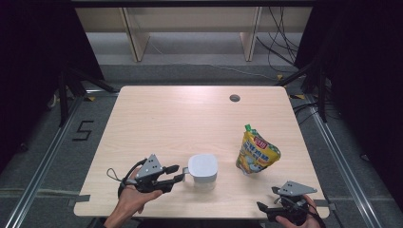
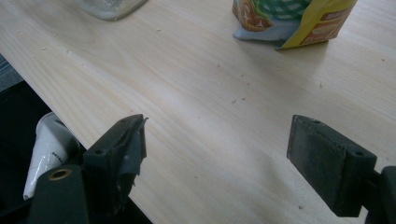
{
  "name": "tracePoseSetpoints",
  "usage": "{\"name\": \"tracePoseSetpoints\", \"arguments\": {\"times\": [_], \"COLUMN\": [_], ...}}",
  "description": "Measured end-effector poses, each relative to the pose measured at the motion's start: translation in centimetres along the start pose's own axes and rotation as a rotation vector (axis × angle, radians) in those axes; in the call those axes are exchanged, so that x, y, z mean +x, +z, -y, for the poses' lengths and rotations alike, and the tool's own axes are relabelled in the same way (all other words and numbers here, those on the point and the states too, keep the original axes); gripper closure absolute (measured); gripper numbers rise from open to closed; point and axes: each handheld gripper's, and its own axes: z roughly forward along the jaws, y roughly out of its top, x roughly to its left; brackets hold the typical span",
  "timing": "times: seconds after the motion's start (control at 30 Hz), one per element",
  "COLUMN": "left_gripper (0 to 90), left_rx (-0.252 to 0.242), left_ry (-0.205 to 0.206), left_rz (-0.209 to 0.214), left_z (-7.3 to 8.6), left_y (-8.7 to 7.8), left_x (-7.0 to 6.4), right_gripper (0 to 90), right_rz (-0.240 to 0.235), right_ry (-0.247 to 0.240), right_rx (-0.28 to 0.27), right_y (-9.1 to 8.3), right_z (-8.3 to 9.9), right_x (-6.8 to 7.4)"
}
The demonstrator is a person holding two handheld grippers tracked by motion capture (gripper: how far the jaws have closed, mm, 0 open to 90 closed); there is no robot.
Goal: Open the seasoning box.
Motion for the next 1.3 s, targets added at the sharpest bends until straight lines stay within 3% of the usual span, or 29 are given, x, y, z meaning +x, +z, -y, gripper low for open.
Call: {"name": "tracePoseSetpoints", "arguments": {"times": [0.1, 0.13, 0.27, 0.3, 0.33, 0.43, 0.5, 0.63, 0.73, 0.77, 0.83, 0.87, 0.9, 0.93, 0.97, 1.03, 1.13, 1.3], "left_gripper": [81.2, 83.4, 87.2, 87.9, 88.5, 88.8, 88.9, 88.8, 88.5, 88.4, 88.2, 88.1, 88.1, 87.8, 87.8, 87.3, 87.1, 87.0], "left_rx": [-0.001, -0.004, -0.032, -0.037, -0.042, -0.039, -0.044, -0.037, -0.030, -0.031, -0.025, -0.033, -0.029, -0.024, -0.023, -0.018, -0.016, -0.036], "left_ry": [0.006, 0.029, 0.011, 0.026, 0.008, 0.038, 0.014, 0.017, 0.039, 0.019, 0.032, 0.023, 0.023, 0.029, 0.028, 0.027, 0.030, -0.003], "left_rz": [0.004, 0.004, 0.005, 0.005, 0.011, 0.012, 0.014, 0.031, 0.036, 0.029, 0.026, 0.029, 0.027, 0.023, 0.023, 0.019, 0.021, 0.024], "left_z": [-0.1, -0.3, -0.9, -1.2, -1.4, -2.0, -2.2, -2.7, -3.0, -3.0, -3.1, -3.1, -3.1, -3.1, -3.0, -2.9, -2.8, -2.6], "left_y": [0.0, 0.0, 0.0, -0.1, 0.0, 0.0, 0.2, 0.7, 1.0, 1.0, 1.1, 1.2, 1.2, 1.2, 1.2, 1.4, 1.5, 1.5], "left_x": [-0.2, -0.1, -0.4, -0.3, -0.4, -0.4, -0.5, -0.5, -0.3, -0.4, -0.2, -0.1, -0.1, -0.1, -0.1, -0.1, 0.3, 0.5], "right_gripper": [20.3, 20.2, 19.6, 19.5, 19.4, 19.4, 19.4, 19.4, 19.4, 19.4, 19.4, 19.4, 19.3, 19.2, 19.2, 19.1, 18.8, 18.6], "right_rz": [-0.002, 0.003, 0.005, 0.005, 0.004, 0.014, 0.005, 0.004, 0.005, 0.005, 0.002, 0.006, 0.000, -0.004, -0.004, -0.023, -0.020, -0.014], "right_ry": [-0.004, -0.003, 0.000, 0.001, 0.006, -0.002, 0.012, -0.002, 0.016, 0.019, -0.003, 0.015, -0.015, 0.015, 0.015, -0.026, -0.022, -0.028], "right_rx": [-0.005, -0.007, -0.011, -0.012, -0.010, -0.003, 0.006, 0.000, 0.013, 0.013, -0.008, 0.002, -0.003, 0.000, 0.000, -0.036, -0.042, -0.048], "right_y": [0.1, 0.1, 0.1, 0.1, 0.1, 0.1, 0.2, 0.3, 0.2, 0.2, 0.4, 0.2, 0.3, 0.2, 0.2, 0.3, 0.3, 0.3], "right_z": [0.0, 0.0, 0.0, 0.0, 0.0, -0.1, -0.1, -0.1, -0.1, -0.1, -0.1, -0.1, -0.2, -0.2, -0.2, -0.4, -0.5, -0.5], "right_x": [0.0, 0.0, 0.0, 0.0, 0.1, 0.1, 0.3, 0.2, 0.3, 0.4, 0.3, 0.4, 0.2, 0.5, 0.5, 0.3, 0.5, 0.6]}}
